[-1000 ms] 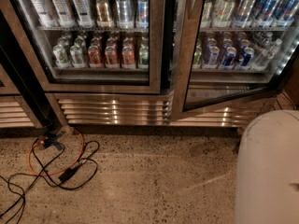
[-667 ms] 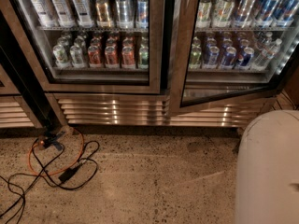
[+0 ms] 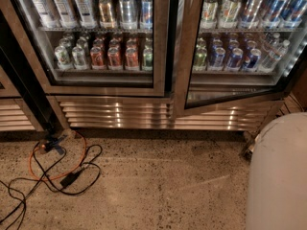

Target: Open right fridge door

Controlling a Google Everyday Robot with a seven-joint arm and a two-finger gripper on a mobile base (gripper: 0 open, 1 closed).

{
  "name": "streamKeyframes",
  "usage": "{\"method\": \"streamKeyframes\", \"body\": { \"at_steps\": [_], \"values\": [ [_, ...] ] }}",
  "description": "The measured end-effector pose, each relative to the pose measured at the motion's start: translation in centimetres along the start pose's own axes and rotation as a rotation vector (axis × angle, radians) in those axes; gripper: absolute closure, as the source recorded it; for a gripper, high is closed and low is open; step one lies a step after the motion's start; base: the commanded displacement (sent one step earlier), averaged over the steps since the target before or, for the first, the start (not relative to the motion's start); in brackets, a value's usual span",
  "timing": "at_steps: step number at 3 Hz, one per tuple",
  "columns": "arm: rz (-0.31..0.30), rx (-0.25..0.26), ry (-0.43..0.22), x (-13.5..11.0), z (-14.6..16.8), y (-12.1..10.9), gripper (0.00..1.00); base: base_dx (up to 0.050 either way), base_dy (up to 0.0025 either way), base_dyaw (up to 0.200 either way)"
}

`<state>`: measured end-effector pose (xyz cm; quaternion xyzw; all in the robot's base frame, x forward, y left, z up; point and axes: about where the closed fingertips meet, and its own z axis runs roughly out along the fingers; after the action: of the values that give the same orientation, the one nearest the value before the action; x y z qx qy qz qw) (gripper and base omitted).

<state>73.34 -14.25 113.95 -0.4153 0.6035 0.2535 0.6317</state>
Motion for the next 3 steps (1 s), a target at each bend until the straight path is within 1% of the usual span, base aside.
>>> {"method": "streamKeyframes", "body": {
  "at_steps": [1, 2, 3],
  "values": [
    [-0.143, 0.162, 0.102, -2.1, -1.9, -1.7, 0.0, 0.0, 0.0, 0.0],
    [-0.354, 0.333, 0.18, -6.7, -4.2, -2.0, 0.0, 0.0, 0.0, 0.0],
    [-0.54, 0.458, 0.224, -10.8, -5.8, -0.5, 0.0, 0.0, 0.0, 0.0]
  ]
}}
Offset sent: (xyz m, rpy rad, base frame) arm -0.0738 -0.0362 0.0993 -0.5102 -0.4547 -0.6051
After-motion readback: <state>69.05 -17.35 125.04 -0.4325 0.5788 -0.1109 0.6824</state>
